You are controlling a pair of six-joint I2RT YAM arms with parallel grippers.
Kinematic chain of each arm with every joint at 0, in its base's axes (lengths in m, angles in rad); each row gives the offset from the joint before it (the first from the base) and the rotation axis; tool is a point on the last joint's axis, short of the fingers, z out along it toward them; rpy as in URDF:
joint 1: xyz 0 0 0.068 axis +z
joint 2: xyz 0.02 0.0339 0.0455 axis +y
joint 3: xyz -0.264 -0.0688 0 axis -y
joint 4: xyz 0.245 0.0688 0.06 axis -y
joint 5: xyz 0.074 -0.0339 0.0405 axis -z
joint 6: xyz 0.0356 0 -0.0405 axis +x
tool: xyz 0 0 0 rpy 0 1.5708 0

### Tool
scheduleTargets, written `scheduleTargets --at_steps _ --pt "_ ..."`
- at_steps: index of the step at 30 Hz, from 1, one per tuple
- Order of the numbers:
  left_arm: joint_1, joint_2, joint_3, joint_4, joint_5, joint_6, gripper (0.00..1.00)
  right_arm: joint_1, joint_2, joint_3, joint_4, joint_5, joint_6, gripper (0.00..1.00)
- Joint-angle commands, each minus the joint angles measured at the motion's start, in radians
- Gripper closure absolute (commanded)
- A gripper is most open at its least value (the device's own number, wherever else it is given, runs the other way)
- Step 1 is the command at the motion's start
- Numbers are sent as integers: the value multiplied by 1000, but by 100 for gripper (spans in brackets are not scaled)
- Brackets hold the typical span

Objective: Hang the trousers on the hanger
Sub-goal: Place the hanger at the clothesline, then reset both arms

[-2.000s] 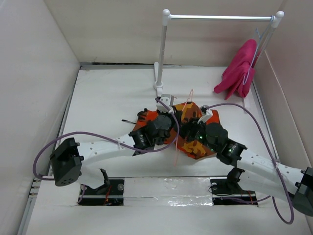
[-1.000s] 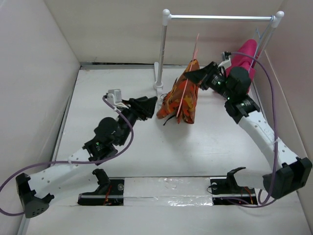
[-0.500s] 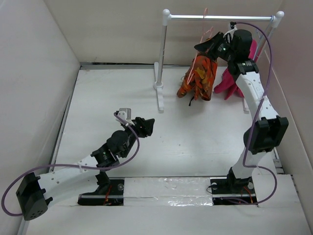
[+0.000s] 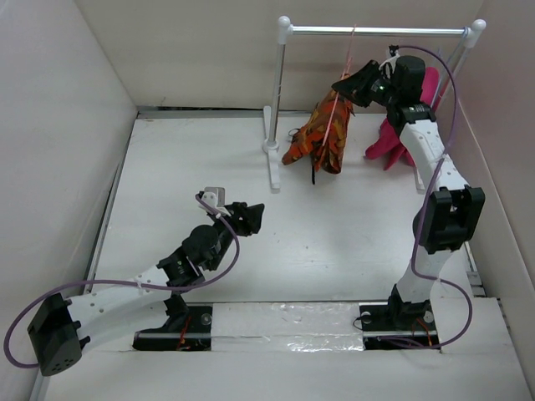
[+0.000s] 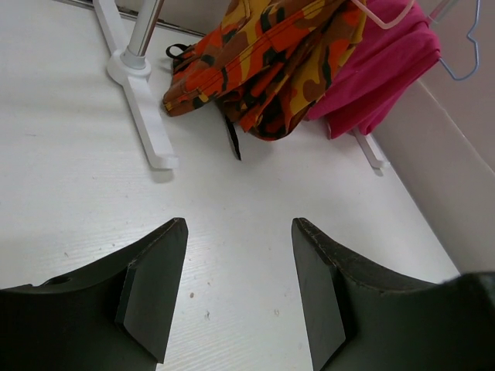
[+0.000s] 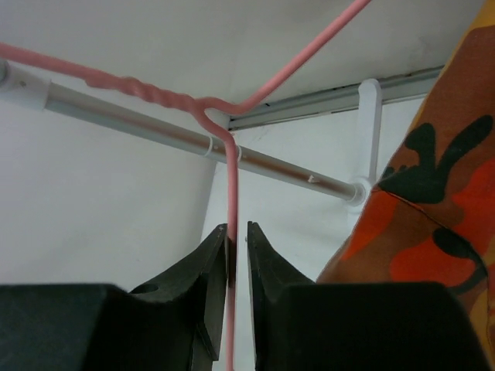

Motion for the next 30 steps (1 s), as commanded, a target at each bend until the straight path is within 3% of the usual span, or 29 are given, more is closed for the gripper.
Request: scheduleTargets --at_steps 1,2,4,6,14,19,26,30 --pt "3 8 -1 69 11 18 46 2 -81 -48 179 -46 -27 68" --pt "3 12 -1 68 6 18 46 -8 -84 -66 179 -49 -32 62" --pt "3 18 3 57 9 12 46 -9 -93 -73 165 -49 -64 38" --pt "3 22 3 63 11 10 46 -18 -106 -80 145 -35 -95 0" --pt "3 39 2 60 -7 -27 45 -48 -250 -177 119 -14 -182 0" --pt "3 3 71 -32 14 -54 44 -75 -477 -315 148 -8 -259 0" --pt "3 -155 88 -110 69 -128 43 20 -964 -775 243 -41 -394 0" --pt "3 -309 56 -205 63 -174 42 93 -1276 -1084 178 -23 -438 0"
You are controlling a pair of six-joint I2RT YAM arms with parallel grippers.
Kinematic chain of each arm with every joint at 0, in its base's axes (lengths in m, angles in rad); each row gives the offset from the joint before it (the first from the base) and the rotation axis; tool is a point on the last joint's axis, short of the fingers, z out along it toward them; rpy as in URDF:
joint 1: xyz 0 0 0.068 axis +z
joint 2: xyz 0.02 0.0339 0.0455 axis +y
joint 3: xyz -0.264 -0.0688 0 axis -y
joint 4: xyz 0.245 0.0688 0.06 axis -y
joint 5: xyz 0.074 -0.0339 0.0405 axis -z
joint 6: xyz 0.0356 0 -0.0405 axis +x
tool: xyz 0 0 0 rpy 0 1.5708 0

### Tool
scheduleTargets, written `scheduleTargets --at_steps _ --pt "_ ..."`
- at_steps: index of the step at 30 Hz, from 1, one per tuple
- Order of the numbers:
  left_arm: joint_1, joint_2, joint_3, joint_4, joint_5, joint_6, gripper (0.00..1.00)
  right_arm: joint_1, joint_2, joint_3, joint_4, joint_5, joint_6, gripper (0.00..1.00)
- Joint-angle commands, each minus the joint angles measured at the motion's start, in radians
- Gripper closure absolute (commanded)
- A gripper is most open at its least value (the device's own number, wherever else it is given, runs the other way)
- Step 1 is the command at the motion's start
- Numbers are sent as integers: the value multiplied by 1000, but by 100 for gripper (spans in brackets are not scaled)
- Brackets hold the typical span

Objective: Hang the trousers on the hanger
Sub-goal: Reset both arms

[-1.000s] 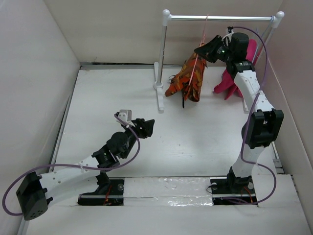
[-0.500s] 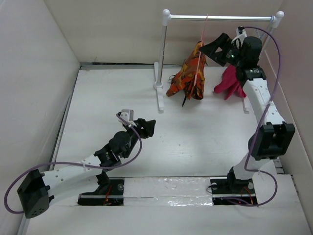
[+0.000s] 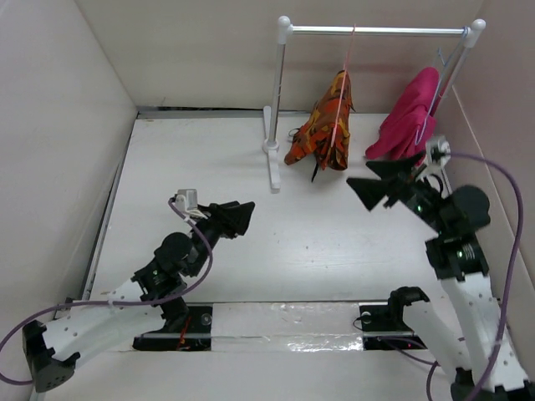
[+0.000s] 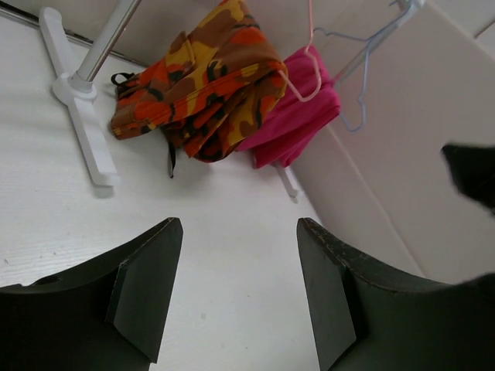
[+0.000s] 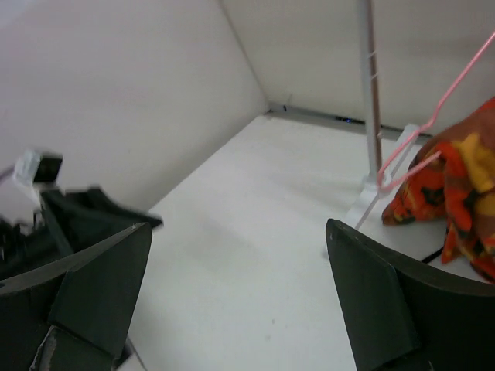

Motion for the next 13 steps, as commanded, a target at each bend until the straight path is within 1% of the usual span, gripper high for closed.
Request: scheduleTargets --at_steps 1,2,3,4,5,6,7,10,13 --pt "3 -145 11 -105 3 -69 42 27 -189 -175 -105 27 -92 0" --pt "3 -176 2 -128 4 -77 41 36 -245 -210 -145 55 -94 0" --pt "3 -209 -27 -144 6 -82 41 36 -346 -243 -181 79 -92 0" --pt "3 -259 -43 -173 4 -94 41 36 -391 -299 -239 101 -94 0" --pt "3 -278 -76 -190 1 -138 41 36 -457 -324 -258 103 -94 0" --pt "3 -293 -90 -202 1 -157 41 36 -479 -346 -276 107 -95 0" --pt "3 -310 -103 -216 12 -175 41 36 -491 -370 -313 122 -103 0" --pt "3 -316 -133 -227 39 -217 43 36 -487 -393 -330 110 -114 0" --pt "3 -304 -126 -245 46 -241 42 36 -444 -358 -339 69 -135 0"
